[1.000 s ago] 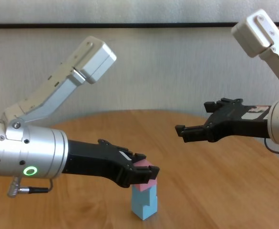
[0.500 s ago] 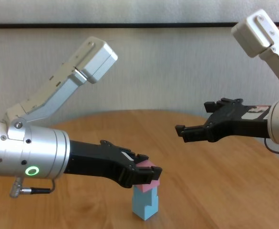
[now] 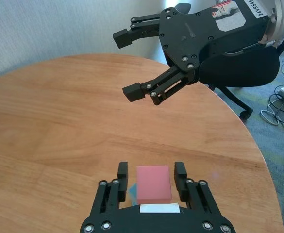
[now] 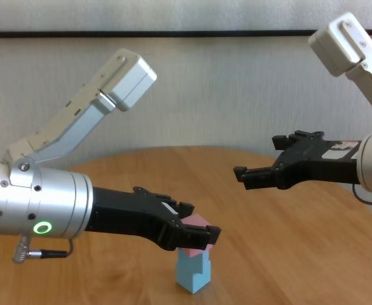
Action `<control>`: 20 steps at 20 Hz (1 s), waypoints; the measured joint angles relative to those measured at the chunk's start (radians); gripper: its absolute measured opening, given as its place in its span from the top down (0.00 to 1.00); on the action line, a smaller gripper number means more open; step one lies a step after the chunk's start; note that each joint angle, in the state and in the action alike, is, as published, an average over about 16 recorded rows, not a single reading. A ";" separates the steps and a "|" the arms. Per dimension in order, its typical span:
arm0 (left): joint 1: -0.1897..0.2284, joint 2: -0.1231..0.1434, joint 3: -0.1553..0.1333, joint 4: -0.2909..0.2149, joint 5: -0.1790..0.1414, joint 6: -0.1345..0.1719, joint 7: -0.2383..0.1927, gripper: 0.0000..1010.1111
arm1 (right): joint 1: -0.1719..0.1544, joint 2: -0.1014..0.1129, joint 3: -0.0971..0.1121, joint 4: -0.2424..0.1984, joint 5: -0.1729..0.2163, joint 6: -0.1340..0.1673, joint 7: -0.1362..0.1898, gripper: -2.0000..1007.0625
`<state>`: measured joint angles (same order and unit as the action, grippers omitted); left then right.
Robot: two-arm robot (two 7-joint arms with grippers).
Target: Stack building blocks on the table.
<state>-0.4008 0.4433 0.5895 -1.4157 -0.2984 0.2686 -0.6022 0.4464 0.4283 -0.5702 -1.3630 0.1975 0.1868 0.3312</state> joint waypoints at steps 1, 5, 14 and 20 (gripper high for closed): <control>0.001 0.001 -0.002 -0.002 -0.003 -0.001 0.000 0.36 | 0.000 0.000 0.000 0.000 0.000 0.000 0.000 0.01; 0.015 0.006 -0.020 -0.021 -0.025 -0.013 0.008 0.22 | 0.000 0.000 0.000 0.000 0.000 0.000 0.000 0.01; 0.090 0.008 -0.114 -0.094 -0.070 -0.076 0.143 0.03 | 0.000 0.000 0.000 0.000 0.000 0.000 0.000 0.01; 0.142 -0.002 -0.175 -0.132 -0.070 -0.108 0.250 0.01 | 0.000 0.000 0.000 0.000 0.000 0.000 0.000 0.01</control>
<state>-0.2587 0.4413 0.4145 -1.5476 -0.3685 0.1605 -0.3519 0.4464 0.4283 -0.5702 -1.3630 0.1975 0.1868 0.3312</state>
